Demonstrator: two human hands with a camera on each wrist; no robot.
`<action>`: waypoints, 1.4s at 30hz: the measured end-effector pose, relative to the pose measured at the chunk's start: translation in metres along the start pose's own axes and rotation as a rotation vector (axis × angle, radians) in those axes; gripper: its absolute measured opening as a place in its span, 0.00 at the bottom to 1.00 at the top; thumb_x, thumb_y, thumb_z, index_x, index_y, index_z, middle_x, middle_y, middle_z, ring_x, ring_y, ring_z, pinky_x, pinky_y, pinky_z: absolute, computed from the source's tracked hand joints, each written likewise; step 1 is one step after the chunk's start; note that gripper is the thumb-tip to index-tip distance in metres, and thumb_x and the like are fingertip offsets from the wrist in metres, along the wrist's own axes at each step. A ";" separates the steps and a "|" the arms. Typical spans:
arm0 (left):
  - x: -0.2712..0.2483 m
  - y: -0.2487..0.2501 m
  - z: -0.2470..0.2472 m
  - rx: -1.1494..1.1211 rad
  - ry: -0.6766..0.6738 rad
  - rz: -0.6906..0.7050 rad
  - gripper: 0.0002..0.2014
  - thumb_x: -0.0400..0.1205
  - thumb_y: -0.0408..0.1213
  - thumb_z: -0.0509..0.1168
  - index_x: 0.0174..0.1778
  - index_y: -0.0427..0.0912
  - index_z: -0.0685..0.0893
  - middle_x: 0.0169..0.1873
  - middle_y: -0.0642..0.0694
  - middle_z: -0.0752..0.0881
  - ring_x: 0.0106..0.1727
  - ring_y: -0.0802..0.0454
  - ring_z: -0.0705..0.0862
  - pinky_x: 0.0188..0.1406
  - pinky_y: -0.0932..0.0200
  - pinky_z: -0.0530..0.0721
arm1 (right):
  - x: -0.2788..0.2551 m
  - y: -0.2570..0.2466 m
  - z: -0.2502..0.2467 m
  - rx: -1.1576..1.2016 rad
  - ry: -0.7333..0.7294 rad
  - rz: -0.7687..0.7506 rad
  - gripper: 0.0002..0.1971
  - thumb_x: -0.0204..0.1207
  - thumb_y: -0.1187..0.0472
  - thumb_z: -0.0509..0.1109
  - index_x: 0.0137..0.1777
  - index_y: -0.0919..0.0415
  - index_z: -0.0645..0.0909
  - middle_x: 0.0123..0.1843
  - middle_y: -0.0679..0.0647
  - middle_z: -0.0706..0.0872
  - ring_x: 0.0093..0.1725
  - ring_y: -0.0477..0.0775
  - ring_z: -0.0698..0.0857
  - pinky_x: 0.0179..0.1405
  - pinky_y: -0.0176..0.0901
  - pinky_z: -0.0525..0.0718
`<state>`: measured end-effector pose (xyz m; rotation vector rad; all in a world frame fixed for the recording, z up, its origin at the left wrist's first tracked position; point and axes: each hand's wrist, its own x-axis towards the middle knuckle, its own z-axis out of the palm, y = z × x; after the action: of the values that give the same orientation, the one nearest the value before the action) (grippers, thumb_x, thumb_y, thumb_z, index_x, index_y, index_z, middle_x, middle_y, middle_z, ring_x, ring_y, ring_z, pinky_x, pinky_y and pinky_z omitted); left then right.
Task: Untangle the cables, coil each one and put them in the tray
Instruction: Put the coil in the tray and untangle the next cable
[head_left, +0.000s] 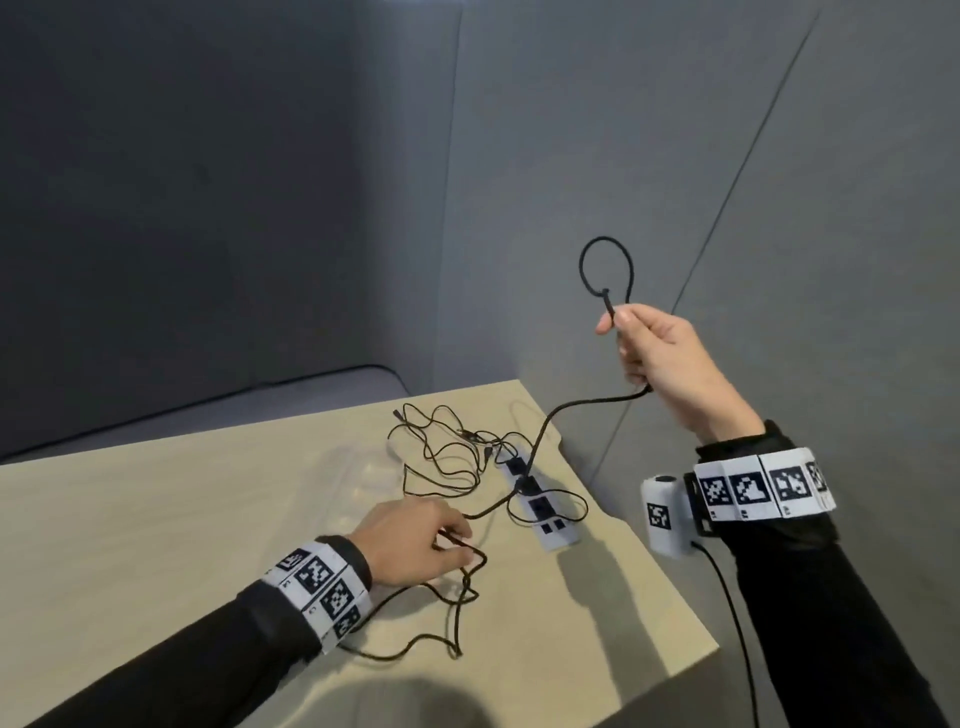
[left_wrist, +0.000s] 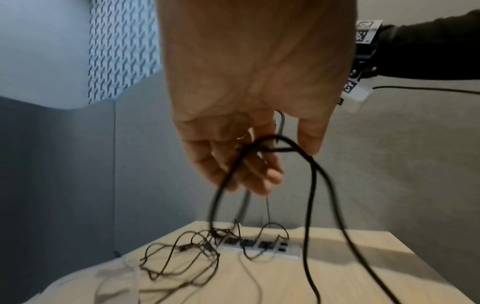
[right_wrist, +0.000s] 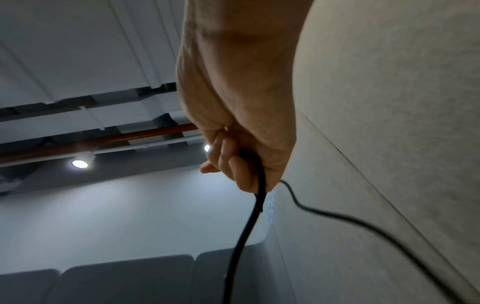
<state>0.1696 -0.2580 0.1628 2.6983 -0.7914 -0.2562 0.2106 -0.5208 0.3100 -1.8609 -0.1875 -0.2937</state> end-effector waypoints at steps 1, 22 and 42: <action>0.006 0.002 -0.006 -0.029 0.031 -0.016 0.21 0.78 0.60 0.61 0.64 0.56 0.79 0.63 0.58 0.80 0.62 0.56 0.79 0.60 0.56 0.78 | 0.001 -0.007 0.000 -0.026 -0.028 -0.023 0.16 0.86 0.59 0.57 0.39 0.54 0.81 0.26 0.45 0.67 0.23 0.41 0.63 0.24 0.37 0.61; 0.070 0.025 -0.127 -1.057 0.513 0.028 0.14 0.87 0.39 0.55 0.41 0.42 0.83 0.28 0.52 0.75 0.26 0.58 0.74 0.33 0.65 0.74 | 0.026 -0.038 0.000 0.181 0.282 -0.180 0.15 0.87 0.61 0.54 0.42 0.54 0.80 0.24 0.42 0.71 0.24 0.43 0.67 0.26 0.37 0.67; 0.058 0.030 -0.136 -0.488 0.705 0.026 0.14 0.87 0.39 0.54 0.42 0.43 0.83 0.33 0.52 0.87 0.34 0.59 0.82 0.40 0.68 0.77 | 0.017 -0.020 0.053 -0.421 0.165 -0.503 0.08 0.82 0.66 0.64 0.54 0.60 0.84 0.43 0.52 0.82 0.40 0.40 0.78 0.43 0.24 0.72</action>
<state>0.2379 -0.2798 0.2959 2.0841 -0.4624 0.4364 0.2271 -0.4643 0.3176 -2.1710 -0.5129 -0.8861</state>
